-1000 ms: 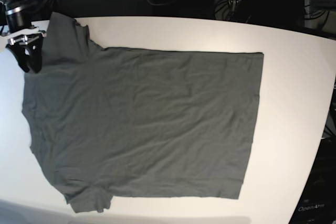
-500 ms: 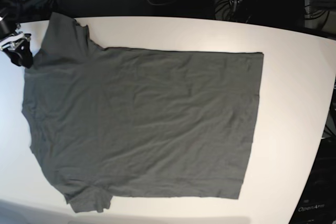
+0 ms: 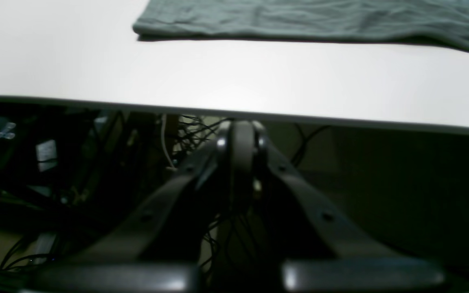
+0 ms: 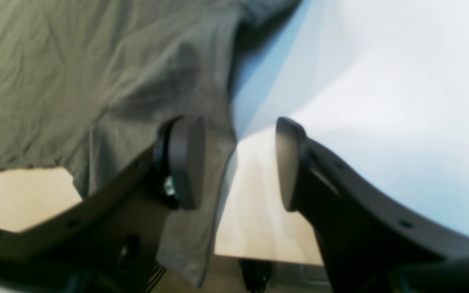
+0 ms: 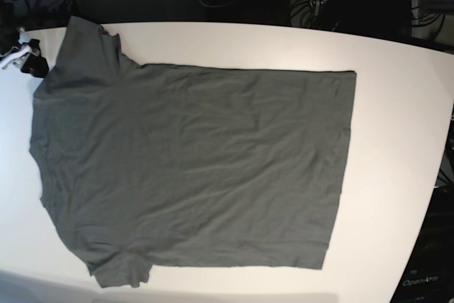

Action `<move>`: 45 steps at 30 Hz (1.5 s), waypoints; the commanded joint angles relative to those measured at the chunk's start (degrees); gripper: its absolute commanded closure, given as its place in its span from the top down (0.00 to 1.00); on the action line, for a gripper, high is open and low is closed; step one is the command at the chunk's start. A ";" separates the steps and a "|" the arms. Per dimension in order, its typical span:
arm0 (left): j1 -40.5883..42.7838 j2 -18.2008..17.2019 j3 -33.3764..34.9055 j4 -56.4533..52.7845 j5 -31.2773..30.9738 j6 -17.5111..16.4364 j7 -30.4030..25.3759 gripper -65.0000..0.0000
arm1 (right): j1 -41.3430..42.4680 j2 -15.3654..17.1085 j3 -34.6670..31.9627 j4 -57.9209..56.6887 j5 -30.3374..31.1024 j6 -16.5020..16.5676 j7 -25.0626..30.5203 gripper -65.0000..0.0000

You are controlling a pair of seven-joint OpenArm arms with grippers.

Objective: Fold the T-shirt properly
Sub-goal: 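Pull the grasped shoulder corner outward with the right gripper, straightening the shirt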

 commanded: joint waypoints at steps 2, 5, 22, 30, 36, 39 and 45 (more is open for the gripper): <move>0.93 -0.02 -0.05 0.42 0.03 0.06 -1.85 0.02 | -0.07 1.29 0.59 0.86 1.13 1.48 0.34 0.44; 0.93 -0.02 -0.05 0.42 0.03 0.06 -1.85 0.02 | -0.07 1.29 0.59 0.86 1.13 1.48 0.25 0.44; 0.75 -0.02 -0.05 0.50 0.03 0.06 -1.85 0.02 | 1.96 1.37 -5.22 0.94 1.04 1.48 0.34 0.44; 0.93 -0.02 -0.05 0.68 0.03 0.06 -1.85 0.02 | 3.36 1.37 -8.29 0.86 0.78 1.48 0.60 0.44; 0.93 0.16 -0.05 0.77 0.03 0.06 -1.85 0.02 | 4.50 1.37 -8.29 0.86 -2.65 1.48 0.51 0.43; 0.93 0.16 -0.05 0.77 0.03 0.06 -1.85 0.02 | 4.33 1.37 -7.94 0.86 -2.65 1.48 0.43 0.44; 0.93 0.25 -0.05 0.77 0.03 0.06 -1.85 0.02 | 4.15 2.61 -7.85 0.86 -2.65 1.48 0.43 0.44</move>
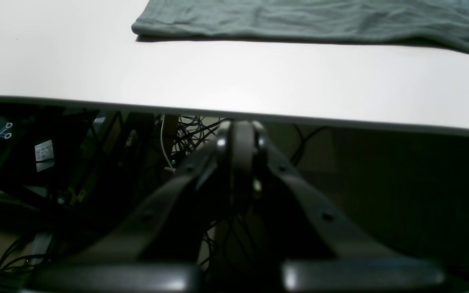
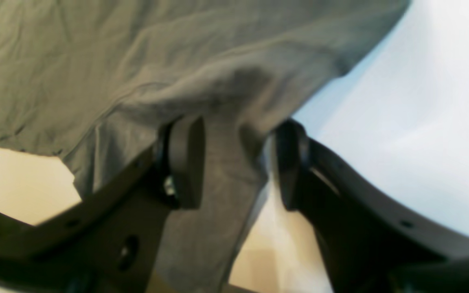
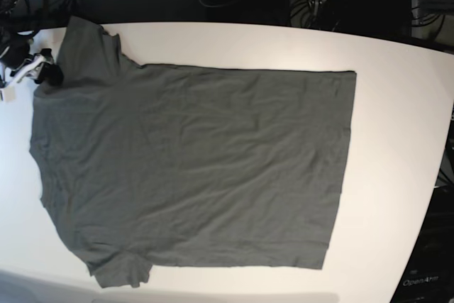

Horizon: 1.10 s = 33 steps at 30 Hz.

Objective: Fold the T-shirt properly
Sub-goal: 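Pull the grasped shoulder corner outward with the right gripper, straightening the shirt, then move the left gripper to the shirt's hem corner and open it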

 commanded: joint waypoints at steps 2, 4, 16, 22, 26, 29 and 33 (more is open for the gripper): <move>0.93 0.10 -0.05 0.75 0.01 0.06 -1.85 0.02 | 0.28 1.14 0.50 0.88 0.69 1.46 0.56 0.44; 0.84 0.10 -0.05 0.75 0.01 0.06 -1.85 0.02 | 0.37 1.14 0.50 0.88 0.52 1.46 0.56 0.44; 1.02 0.27 -0.05 0.75 0.01 0.06 -1.94 0.02 | 0.72 1.05 0.15 0.70 0.52 1.46 0.73 0.28; 1.72 0.27 -0.05 0.75 0.01 0.06 -2.21 0.02 | 0.72 1.05 0.15 0.70 0.52 1.46 0.56 0.01; 1.72 0.27 0.04 0.75 0.01 0.06 -2.29 0.02 | 0.72 1.05 0.15 0.70 0.52 1.46 0.56 0.02; 1.89 0.27 0.04 0.75 0.01 0.06 -2.29 0.02 | 0.55 1.05 0.06 0.70 0.52 1.46 0.56 0.02; 2.60 0.27 0.04 0.75 0.01 0.06 -2.29 0.02 | 0.46 1.05 -0.47 0.88 0.52 1.46 0.56 0.02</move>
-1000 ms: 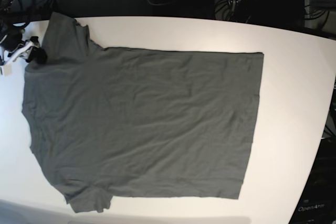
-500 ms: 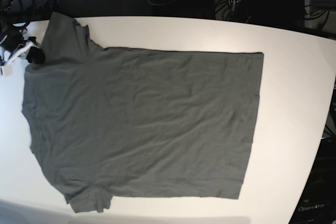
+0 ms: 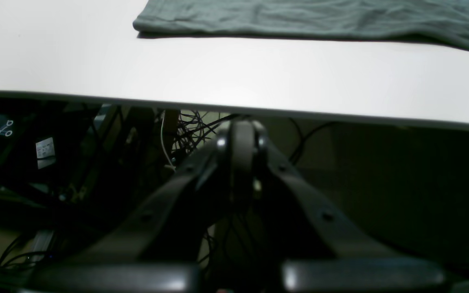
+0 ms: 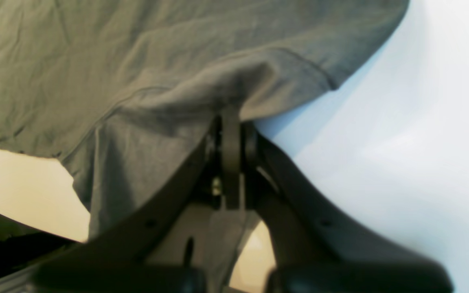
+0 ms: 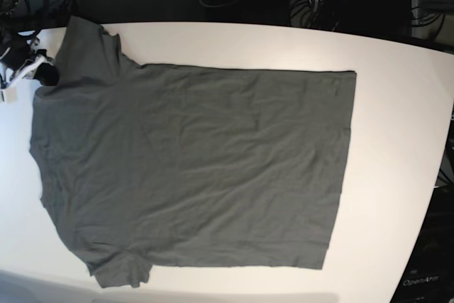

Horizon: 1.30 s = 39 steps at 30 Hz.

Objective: Fold the T-shirt properly
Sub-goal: 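Move the left gripper to the shirt's hem corner and open it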

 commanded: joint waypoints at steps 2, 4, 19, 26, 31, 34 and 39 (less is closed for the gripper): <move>1.48 0.23 0.04 0.70 0.01 0.06 -1.70 0.02 | 0.37 1.25 -0.89 0.88 1.00 1.46 0.47 0.01; 1.48 0.23 0.04 0.70 0.01 0.14 -1.70 0.02 | 0.46 1.51 -1.68 0.70 1.00 1.46 0.47 0.01; 6.58 1.37 0.48 10.11 -0.08 0.23 -0.82 0.02 | 0.29 1.34 -1.86 0.70 1.00 1.46 0.91 0.02; 9.40 1.55 0.04 22.94 -1.48 0.23 14.74 0.02 | 0.20 1.34 -1.95 0.70 1.00 1.46 0.91 0.02; 8.43 -2.15 -3.04 34.64 -10.71 0.06 35.48 0.02 | 0.11 1.43 -2.03 0.70 1.00 1.46 0.91 0.02; 4.65 -6.01 -5.15 37.63 -15.99 -0.03 47.79 0.02 | 0.11 1.43 -2.03 0.70 1.00 1.46 0.91 0.02; -1.59 -11.46 -8.40 37.36 -23.20 -0.03 61.77 0.02 | 0.11 1.51 -2.03 0.70 1.00 1.46 0.91 0.02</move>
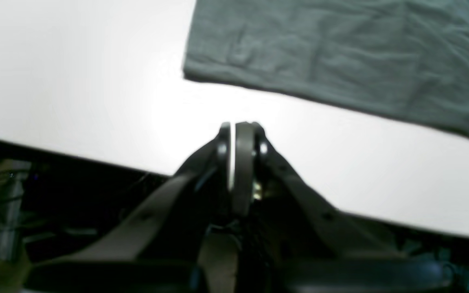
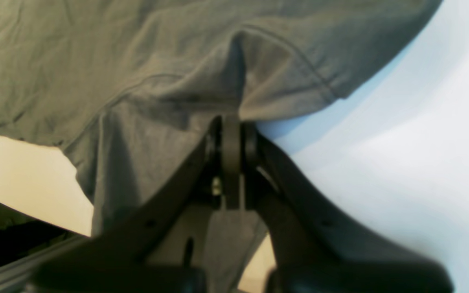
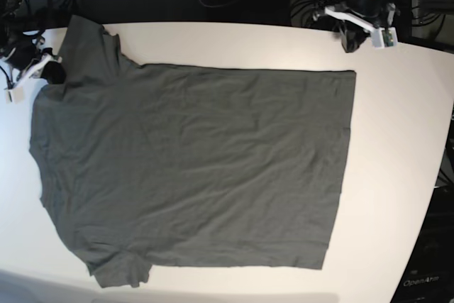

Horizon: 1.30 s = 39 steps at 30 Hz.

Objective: Fold the T-shirt properly
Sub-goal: 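Move the left gripper to the shirt's hem corner and open it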

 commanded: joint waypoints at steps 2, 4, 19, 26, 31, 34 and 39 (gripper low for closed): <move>-0.68 -1.70 -0.44 0.69 -1.46 -0.25 0.82 0.02 | 0.22 1.36 0.46 0.74 1.06 1.46 0.65 0.02; -2.62 -3.37 -0.44 0.69 -1.72 -0.25 2.93 0.02 | 0.22 1.36 0.46 0.74 1.06 1.46 0.65 0.02; -7.54 -8.30 -0.80 -0.63 -1.72 -0.34 8.38 0.02 | 0.31 1.45 0.46 0.74 1.06 1.46 0.47 0.02; -10.00 -8.30 -0.80 -4.77 -1.63 -0.34 8.38 0.02 | 0.31 1.45 0.46 0.74 1.06 1.46 0.47 0.01; -11.58 -8.30 -0.80 -9.07 -1.72 -0.34 8.38 0.02 | 0.31 1.45 0.37 0.74 1.06 1.46 0.47 0.01; -11.67 -8.30 -0.80 -9.60 -1.81 -0.34 8.38 0.02 | 0.31 1.45 0.37 0.74 1.06 1.46 0.47 0.01; -12.02 -8.21 -0.80 -9.60 -1.81 -0.34 8.38 0.02 | 0.31 1.45 0.37 0.74 1.06 1.46 0.47 0.01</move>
